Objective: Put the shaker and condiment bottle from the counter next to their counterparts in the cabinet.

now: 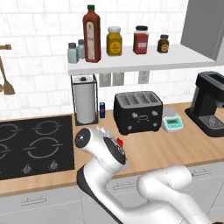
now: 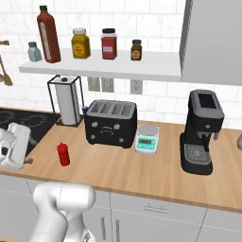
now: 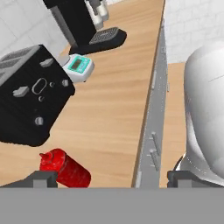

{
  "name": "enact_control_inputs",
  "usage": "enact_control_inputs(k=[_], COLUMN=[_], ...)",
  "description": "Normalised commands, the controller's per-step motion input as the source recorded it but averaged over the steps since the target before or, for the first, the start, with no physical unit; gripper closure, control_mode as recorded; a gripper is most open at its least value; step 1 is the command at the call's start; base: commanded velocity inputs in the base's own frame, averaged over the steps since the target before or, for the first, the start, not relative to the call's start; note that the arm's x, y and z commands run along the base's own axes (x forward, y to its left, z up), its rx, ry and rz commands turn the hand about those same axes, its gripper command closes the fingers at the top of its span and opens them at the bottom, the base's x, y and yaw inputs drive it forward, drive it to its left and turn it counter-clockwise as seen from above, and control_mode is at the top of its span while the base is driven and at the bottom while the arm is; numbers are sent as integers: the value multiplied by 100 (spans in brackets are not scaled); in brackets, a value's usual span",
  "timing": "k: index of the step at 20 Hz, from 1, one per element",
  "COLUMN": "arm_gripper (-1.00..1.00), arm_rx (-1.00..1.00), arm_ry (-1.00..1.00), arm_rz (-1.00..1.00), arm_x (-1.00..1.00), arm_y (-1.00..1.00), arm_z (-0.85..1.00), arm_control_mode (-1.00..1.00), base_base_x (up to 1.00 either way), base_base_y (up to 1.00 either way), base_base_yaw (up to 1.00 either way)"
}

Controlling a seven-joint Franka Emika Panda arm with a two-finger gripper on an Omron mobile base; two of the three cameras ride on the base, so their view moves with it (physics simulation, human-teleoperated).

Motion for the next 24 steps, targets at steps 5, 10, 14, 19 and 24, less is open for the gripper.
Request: enact_control_inputs(k=[5, 10, 14, 19, 24], arm_gripper=[-100, -100, -100, -100, -100], arm_rx=[-4, 0, 0, 0, 0], arm_ry=[5, 1, 2, 5, 6], arm_rz=[7, 9, 8, 4, 4], arm_x=[56, 68, 45, 27, 27], arm_y=[0, -2, 0, 0, 0], arm_z=[-42, -37, -42, -24, -26], arm_control_mode=[-100, -100, -100, -100, -100], base_base_x=[0, 0, 0, 0, 0], base_base_y=[0, 0, 0, 0, 0], base_base_yaw=[0, 0, 0, 0, 0])
